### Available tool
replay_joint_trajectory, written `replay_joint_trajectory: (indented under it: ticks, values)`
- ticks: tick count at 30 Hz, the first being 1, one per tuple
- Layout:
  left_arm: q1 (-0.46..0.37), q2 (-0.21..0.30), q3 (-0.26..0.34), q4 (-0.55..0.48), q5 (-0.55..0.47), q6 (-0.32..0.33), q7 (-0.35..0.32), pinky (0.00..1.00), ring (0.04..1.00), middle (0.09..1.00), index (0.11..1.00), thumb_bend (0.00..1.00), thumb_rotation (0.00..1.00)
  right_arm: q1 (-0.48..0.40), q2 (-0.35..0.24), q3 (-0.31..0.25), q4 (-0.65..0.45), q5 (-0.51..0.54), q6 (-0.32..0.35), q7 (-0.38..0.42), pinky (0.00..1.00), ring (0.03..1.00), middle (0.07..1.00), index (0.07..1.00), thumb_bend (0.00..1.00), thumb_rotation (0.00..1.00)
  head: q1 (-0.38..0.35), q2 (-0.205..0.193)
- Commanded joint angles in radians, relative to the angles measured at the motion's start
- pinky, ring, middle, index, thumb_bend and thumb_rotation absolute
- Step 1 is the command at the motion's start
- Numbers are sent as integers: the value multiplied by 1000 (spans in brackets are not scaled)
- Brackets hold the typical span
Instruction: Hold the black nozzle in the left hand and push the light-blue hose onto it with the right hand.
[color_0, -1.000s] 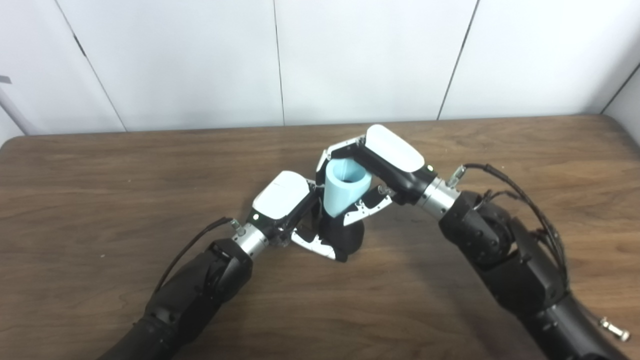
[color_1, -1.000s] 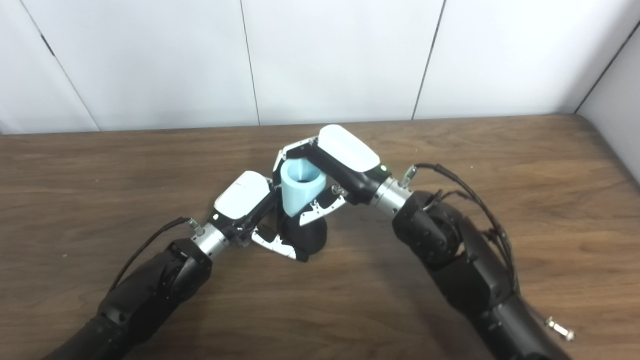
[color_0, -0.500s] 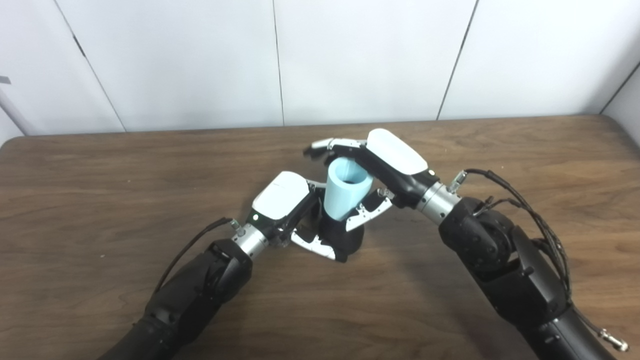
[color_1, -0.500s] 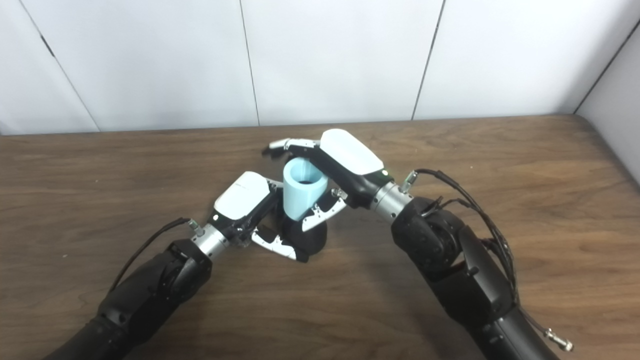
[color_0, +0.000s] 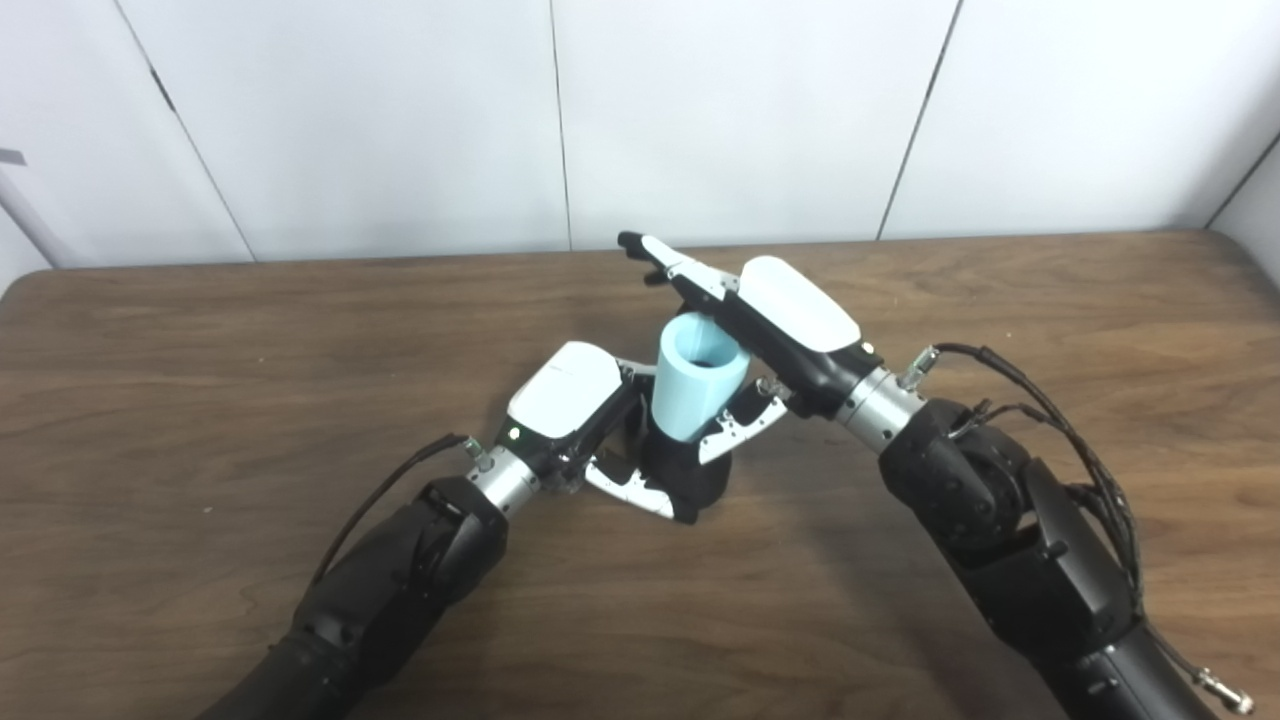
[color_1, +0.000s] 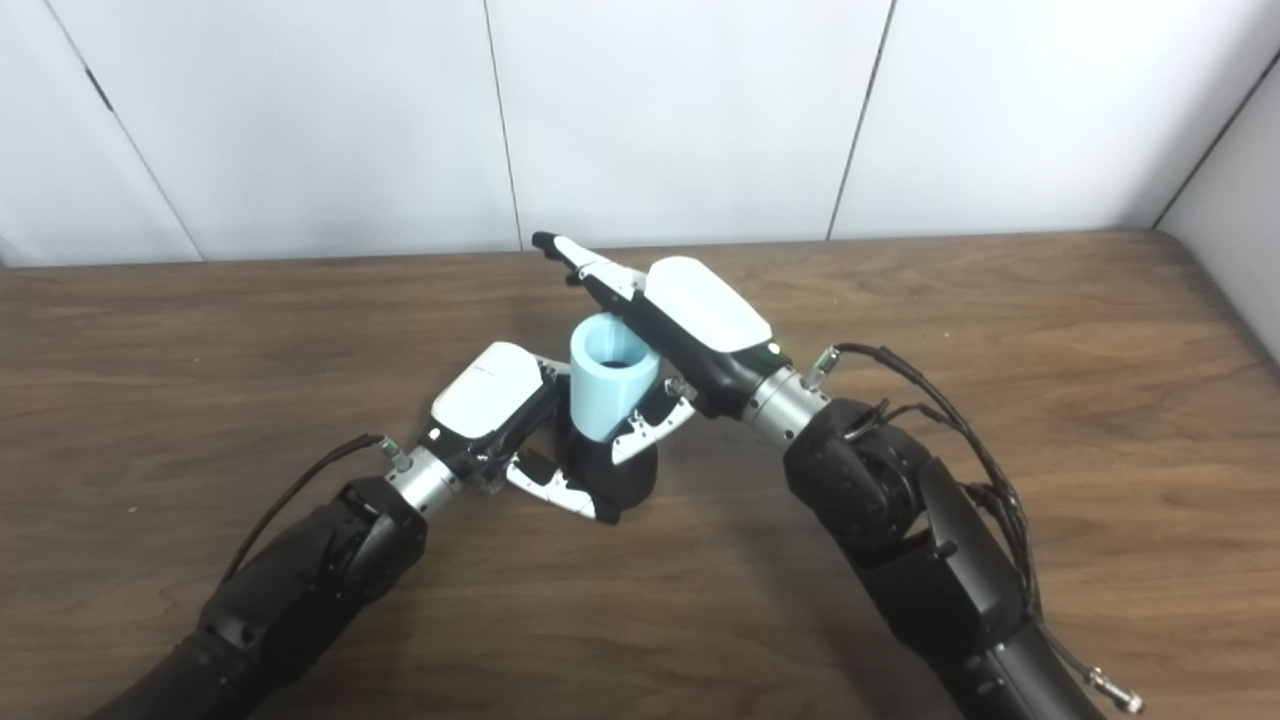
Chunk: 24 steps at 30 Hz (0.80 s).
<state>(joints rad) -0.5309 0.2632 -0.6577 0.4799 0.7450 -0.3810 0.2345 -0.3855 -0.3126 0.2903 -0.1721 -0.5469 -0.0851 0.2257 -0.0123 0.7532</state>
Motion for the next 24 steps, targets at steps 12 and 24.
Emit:
replay_joint_trajectory:
  ticks: [12,24]
  values:
    - [77,2,-61,102,42,-14,-103,310,382,421,521,517,0,-140,-30,-69,-141,36,143,155,932,1000,1000,1000,999,261,-1,-3]
    - [78,5,-62,95,50,-3,-110,312,390,428,519,518,0,-178,-135,-77,-159,142,150,313,941,1000,1000,1000,1000,397,1,-4]
